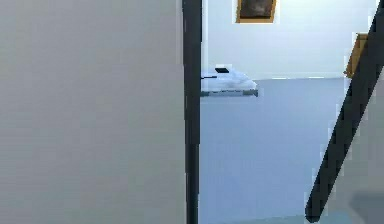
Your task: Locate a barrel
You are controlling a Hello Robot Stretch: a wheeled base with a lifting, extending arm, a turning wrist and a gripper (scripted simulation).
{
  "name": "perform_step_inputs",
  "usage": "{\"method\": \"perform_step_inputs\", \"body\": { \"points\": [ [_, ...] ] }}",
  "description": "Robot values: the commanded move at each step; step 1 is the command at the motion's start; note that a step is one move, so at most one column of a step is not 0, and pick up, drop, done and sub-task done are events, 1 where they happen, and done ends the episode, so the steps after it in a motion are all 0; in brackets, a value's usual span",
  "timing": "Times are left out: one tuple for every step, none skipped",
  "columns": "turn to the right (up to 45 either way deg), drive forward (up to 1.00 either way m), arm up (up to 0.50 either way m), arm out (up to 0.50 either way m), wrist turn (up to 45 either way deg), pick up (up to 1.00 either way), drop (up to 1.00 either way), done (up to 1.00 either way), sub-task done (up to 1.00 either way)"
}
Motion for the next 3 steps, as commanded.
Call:
{"method": "perform_step_inputs", "body": {
  "points": [
    [33.0, 0.00, 0.00, 0.00, 0.0, 0.00, 0.00, 0.00, 0.00],
    [0.0, 0.95, 0.00, 0.00, 0.0, 0.00, 0.00, 0.00, 0.00],
    [-33.0, 0.00, 0.00, 0.00, 0.0, 0.00, 0.00, 0.00, 0.00]
  ]
}}
